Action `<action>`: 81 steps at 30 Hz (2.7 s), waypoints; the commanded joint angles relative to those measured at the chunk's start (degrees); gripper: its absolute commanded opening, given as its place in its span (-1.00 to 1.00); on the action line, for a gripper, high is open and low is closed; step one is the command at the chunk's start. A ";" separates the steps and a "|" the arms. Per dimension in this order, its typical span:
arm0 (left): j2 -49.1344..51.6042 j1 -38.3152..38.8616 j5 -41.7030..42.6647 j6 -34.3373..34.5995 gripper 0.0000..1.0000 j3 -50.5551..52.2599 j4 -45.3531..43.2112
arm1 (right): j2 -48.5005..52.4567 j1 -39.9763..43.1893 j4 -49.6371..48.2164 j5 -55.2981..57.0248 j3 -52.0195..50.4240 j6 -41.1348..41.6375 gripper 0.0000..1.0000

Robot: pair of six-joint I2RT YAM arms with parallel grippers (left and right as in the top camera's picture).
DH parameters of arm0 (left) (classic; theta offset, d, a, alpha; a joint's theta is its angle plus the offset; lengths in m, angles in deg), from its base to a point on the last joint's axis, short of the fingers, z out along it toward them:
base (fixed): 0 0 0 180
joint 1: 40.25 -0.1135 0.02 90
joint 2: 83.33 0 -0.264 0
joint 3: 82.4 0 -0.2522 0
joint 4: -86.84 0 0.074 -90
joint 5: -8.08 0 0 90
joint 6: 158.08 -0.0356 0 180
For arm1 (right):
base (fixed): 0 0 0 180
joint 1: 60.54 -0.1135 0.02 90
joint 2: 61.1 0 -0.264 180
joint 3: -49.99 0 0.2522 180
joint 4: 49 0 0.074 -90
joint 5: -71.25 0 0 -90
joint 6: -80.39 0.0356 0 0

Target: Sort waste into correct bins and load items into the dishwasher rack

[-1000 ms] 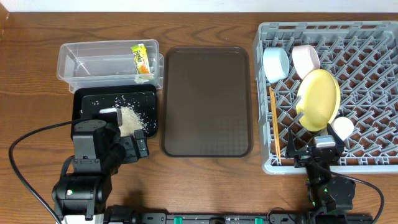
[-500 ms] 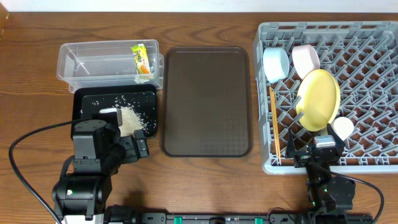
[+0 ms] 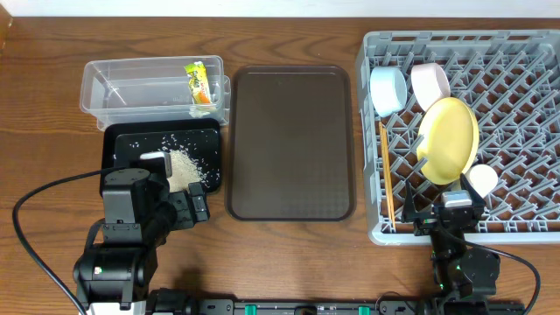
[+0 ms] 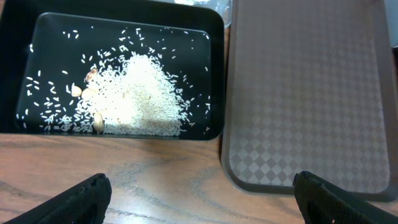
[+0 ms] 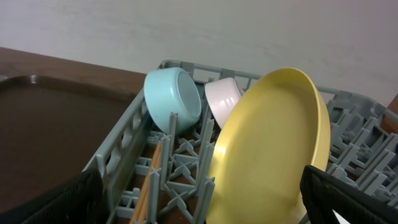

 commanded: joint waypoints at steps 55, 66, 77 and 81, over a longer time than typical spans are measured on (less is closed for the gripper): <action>-41.79 0.66 -14.71 -8.55 0.94 45.64 -45.53 | -0.39 0.68 0.20 -0.85 -0.07 0.59 0.98; -41.66 0.66 -13.68 -8.55 0.94 45.62 -45.53 | -0.39 0.68 0.20 -0.85 -0.07 0.59 0.99; -41.66 0.66 -13.68 -8.55 0.94 45.62 -45.53 | -0.39 0.68 0.20 -0.85 -0.07 0.59 0.99; -41.66 0.66 -13.68 -8.55 0.94 45.62 -45.53 | -0.39 0.68 0.20 -0.85 -0.07 0.59 0.98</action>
